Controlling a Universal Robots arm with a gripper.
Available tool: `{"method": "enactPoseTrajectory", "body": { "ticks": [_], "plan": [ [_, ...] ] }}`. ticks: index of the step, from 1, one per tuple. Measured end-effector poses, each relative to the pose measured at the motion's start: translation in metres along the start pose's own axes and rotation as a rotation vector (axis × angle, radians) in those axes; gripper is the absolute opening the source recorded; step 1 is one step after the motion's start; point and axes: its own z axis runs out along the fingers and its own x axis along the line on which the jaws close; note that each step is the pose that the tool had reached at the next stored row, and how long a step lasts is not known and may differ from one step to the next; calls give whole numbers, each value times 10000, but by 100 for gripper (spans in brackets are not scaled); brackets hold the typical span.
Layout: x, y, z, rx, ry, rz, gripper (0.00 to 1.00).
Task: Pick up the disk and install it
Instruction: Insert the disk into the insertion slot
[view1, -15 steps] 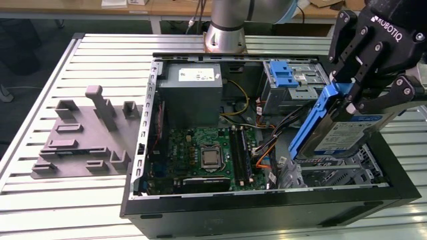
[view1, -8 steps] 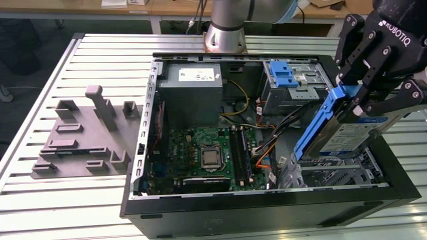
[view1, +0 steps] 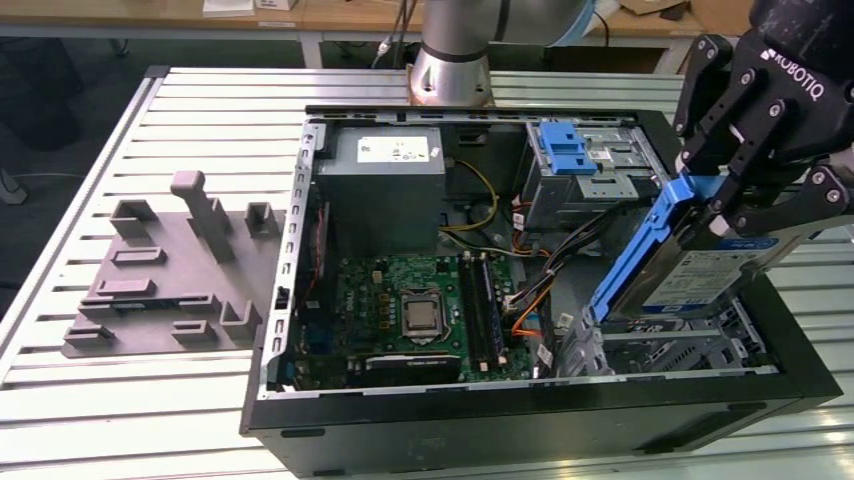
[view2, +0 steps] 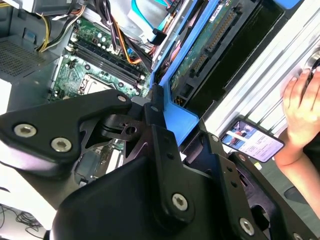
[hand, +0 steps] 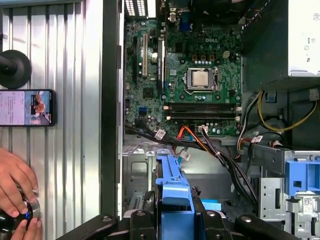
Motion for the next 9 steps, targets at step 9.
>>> {"method": "enactPoseTrajectory", "body": {
  "ticks": [9],
  "plan": [
    [2,-20,50,4,-5,275,36]
  ]
}}
